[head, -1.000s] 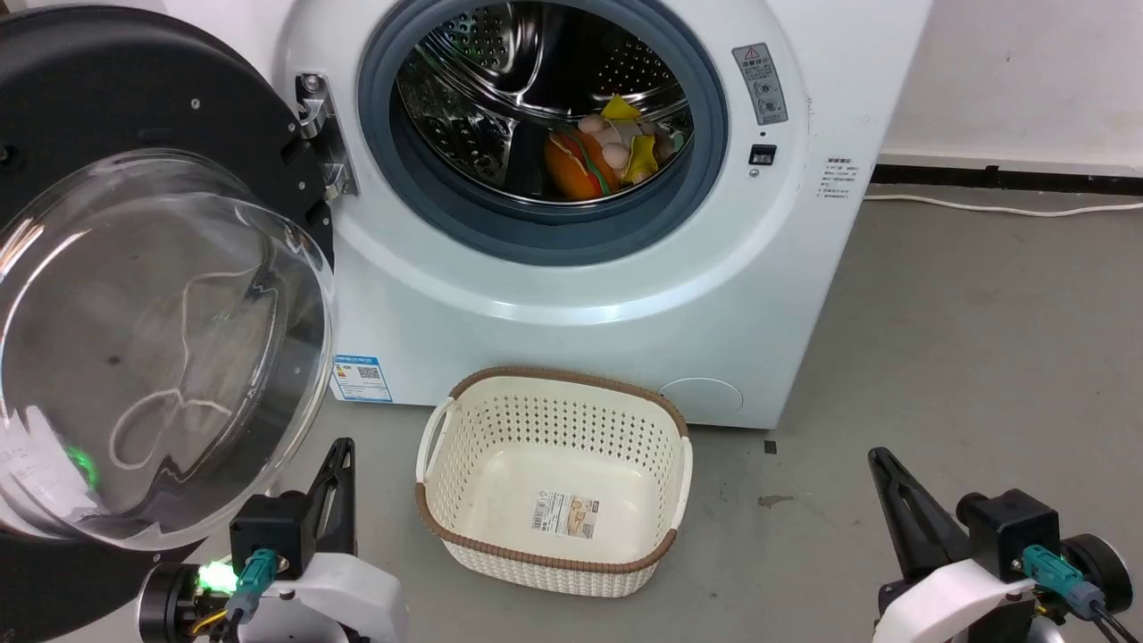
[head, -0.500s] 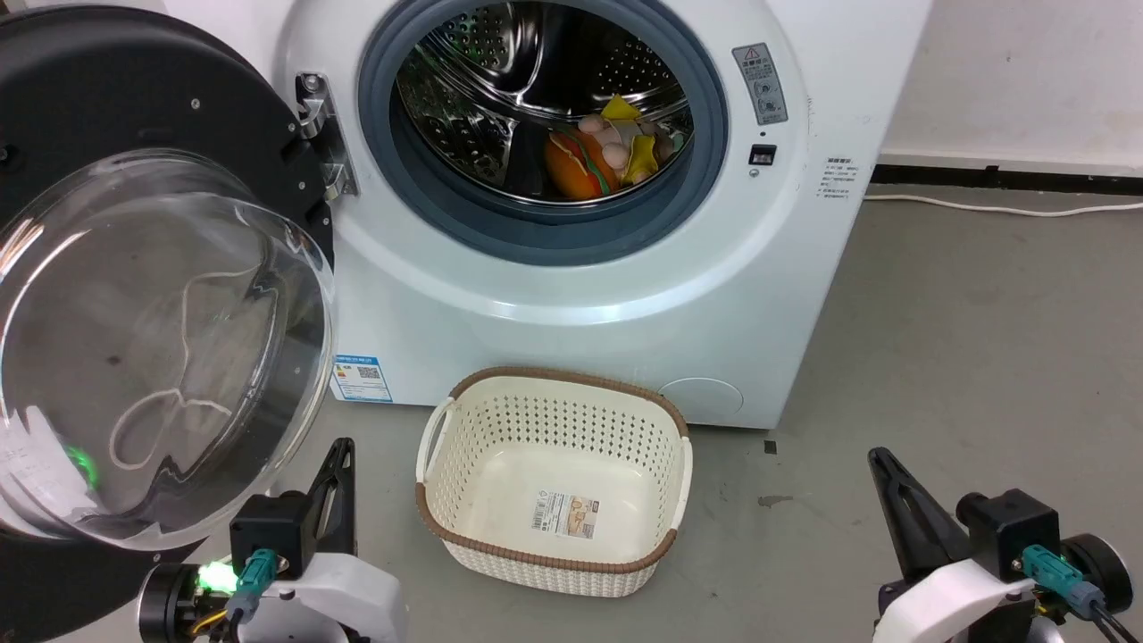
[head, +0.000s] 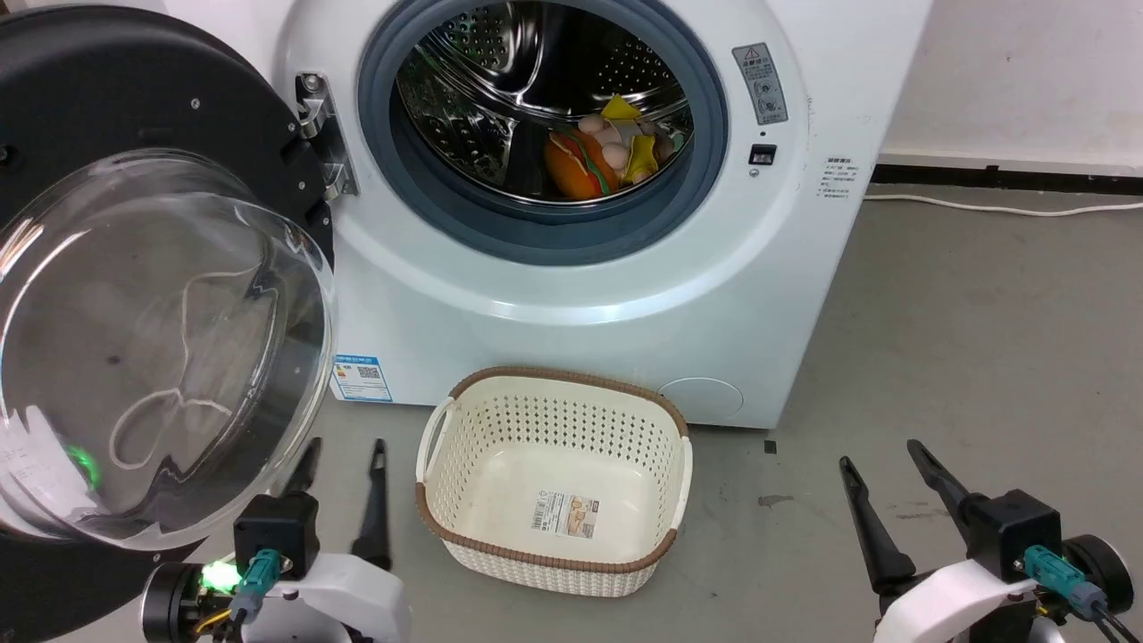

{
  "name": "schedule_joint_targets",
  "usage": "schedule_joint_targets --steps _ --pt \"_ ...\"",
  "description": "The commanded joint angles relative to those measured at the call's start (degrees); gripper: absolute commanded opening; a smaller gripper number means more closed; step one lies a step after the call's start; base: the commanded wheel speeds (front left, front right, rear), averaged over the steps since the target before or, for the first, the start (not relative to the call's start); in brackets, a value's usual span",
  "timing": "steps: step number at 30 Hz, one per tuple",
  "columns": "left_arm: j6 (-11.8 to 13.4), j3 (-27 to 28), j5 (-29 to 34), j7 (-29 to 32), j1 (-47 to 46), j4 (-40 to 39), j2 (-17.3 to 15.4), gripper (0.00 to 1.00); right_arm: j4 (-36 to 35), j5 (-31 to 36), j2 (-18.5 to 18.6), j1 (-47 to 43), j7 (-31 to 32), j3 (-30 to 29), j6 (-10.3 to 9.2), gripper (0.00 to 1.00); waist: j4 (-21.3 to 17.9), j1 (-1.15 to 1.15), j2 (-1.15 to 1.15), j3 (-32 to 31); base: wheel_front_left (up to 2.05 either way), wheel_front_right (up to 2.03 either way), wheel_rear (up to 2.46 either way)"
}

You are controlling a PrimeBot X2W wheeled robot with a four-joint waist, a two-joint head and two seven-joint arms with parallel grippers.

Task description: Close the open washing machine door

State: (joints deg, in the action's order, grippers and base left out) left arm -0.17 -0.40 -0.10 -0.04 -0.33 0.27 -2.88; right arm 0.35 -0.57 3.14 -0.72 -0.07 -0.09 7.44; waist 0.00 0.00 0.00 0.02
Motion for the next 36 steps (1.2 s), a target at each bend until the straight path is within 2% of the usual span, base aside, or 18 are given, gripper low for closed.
schedule_joint_targets --steps 1,19,36 --pt "0.1 -0.2 -0.1 -0.4 -0.1 0.0 0.0 1.00 0.0 -0.5 0.0 -0.1 -0.4 -0.2 0.00 1.00 0.0 0.00 0.00 0.0 0.00 0.00 0.00" --pt "0.4 -1.7 -0.5 -2.5 -0.1 0.0 0.0 1.00 -0.7 -1.9 0.0 -0.8 -2.5 0.3 0.01 1.00 2.1 0.00 0.00 0.0 0.00 0.00 0.00" --pt "0.2 -2.6 -0.6 -4.6 0.2 -0.1 -0.1 1.00 -0.6 -2.2 0.2 -1.6 -4.5 2.4 0.01 1.00 8.5 0.00 0.00 -0.6 0.00 0.00 0.00"
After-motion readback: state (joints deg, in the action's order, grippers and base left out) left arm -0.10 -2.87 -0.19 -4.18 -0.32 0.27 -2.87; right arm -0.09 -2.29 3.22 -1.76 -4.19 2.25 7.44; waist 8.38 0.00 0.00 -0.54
